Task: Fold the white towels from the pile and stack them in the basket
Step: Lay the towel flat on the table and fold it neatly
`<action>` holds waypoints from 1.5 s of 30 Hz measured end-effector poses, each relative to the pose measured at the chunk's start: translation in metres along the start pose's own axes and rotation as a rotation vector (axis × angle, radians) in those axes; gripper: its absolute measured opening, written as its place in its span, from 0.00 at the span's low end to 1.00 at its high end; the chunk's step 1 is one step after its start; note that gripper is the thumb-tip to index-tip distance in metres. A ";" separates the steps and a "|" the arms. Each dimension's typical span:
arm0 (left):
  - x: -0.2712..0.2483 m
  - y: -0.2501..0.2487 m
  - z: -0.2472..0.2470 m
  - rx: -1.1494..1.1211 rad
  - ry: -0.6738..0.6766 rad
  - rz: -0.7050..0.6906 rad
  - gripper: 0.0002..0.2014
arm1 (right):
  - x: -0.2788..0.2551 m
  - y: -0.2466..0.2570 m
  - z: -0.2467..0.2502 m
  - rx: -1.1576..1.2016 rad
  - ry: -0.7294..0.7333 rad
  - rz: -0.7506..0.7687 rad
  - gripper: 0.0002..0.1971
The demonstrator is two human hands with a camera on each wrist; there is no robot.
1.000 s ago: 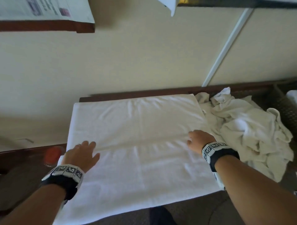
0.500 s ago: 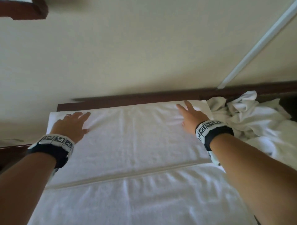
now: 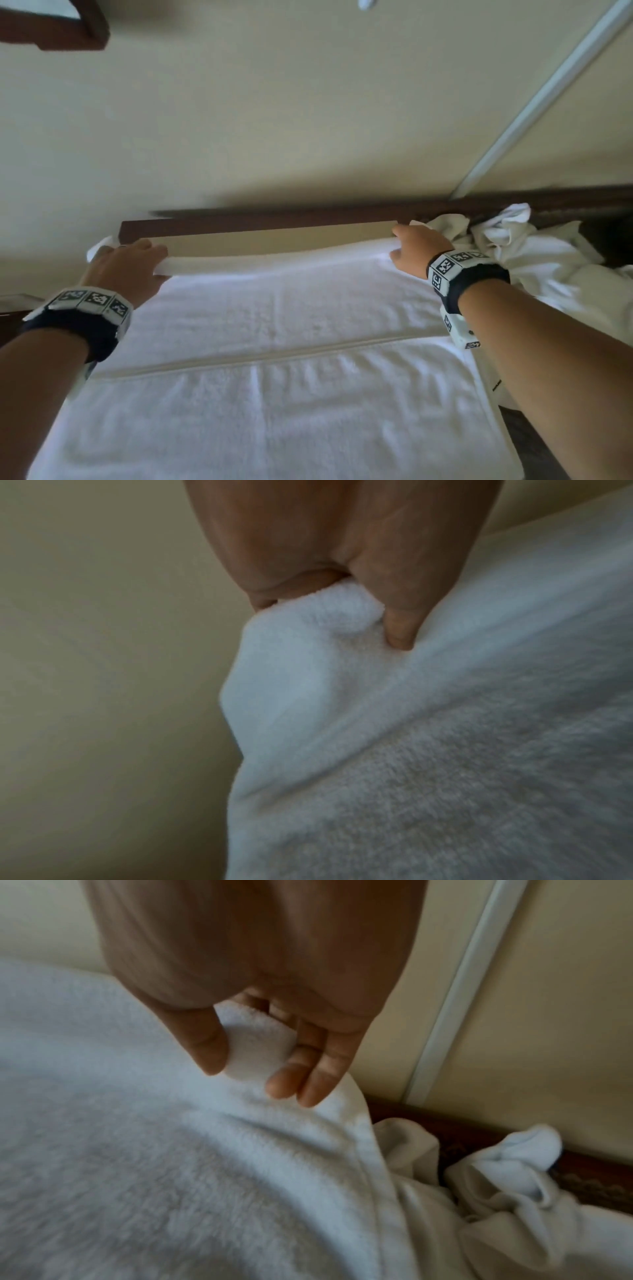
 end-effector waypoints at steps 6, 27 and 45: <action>-0.070 -0.005 0.041 -0.008 -0.166 -0.096 0.13 | -0.085 -0.003 0.017 -0.034 -0.145 -0.099 0.16; -0.322 -0.055 -0.086 -0.214 0.028 -0.105 0.42 | -0.321 0.035 -0.125 -0.183 -0.035 0.006 0.33; -0.314 -0.053 -0.079 -0.262 0.009 -0.091 0.31 | -0.315 0.022 -0.138 0.003 -0.025 0.014 0.22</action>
Point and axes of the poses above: each hand's wrist, its own x-axis towards the middle knuckle, its own z-axis out of the back of the hand, y = z × x, the point moved 1 cm from there along x, towards the middle knuckle, and after that the axes turned 15 degrees about -x, right-handed, at the moved point
